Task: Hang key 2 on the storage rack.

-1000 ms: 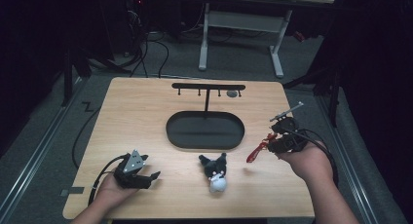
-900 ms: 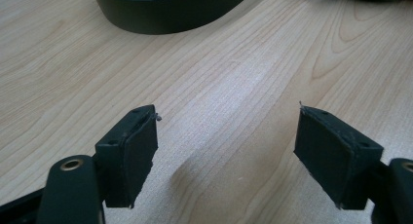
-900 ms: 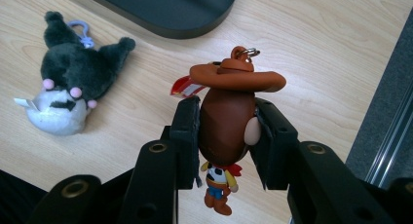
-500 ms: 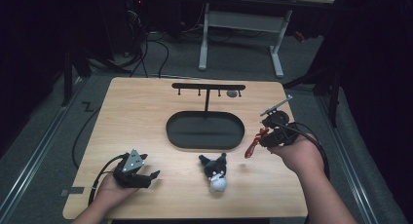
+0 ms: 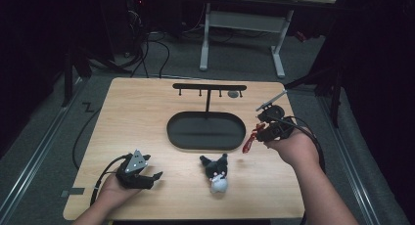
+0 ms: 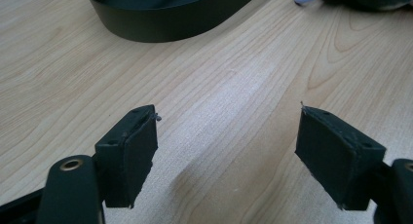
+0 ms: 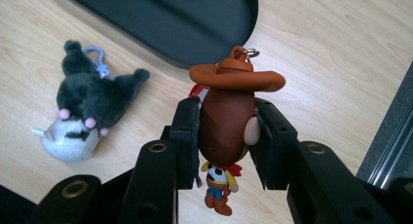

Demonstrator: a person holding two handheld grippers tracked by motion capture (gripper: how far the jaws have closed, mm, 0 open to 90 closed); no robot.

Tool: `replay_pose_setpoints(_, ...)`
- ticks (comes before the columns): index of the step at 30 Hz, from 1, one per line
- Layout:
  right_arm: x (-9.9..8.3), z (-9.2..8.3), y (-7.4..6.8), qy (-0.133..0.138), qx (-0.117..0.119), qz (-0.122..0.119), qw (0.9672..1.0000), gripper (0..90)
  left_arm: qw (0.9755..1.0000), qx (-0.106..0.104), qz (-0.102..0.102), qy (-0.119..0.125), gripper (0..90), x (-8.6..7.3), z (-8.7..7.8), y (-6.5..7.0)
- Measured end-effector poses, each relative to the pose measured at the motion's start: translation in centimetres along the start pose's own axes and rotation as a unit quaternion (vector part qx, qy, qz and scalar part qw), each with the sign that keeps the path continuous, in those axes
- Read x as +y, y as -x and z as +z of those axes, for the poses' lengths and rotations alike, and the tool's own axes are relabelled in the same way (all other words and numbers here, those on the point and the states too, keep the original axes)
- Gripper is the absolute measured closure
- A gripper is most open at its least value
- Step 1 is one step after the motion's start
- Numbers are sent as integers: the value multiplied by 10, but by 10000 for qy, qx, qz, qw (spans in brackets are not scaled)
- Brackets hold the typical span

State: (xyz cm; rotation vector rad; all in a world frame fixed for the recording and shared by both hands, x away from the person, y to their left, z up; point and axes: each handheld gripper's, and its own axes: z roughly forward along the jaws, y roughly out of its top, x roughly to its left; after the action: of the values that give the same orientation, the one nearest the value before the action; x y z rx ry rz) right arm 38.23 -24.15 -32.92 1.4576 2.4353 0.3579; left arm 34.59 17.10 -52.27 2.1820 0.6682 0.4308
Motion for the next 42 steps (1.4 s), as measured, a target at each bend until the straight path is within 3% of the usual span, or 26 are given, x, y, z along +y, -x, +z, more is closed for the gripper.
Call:
replay_pose_setpoints(11, 27, 7, 4, 39, -83, 21, 10000, 663, 10000, -4, -4, -29, 235, -2, -2, -1)
replay_pose_setpoints(27, 62, 1, 4, 224, -76, -67, 9997, 663, 10000, 12, -60, -63, 233, -9, -10, -2)
replay_pose_setpoints(42, 84, 10, 11, 244, -120, 37, 9996, 663, 10000, -14, 6, -3, 233, -9, -11, -2)
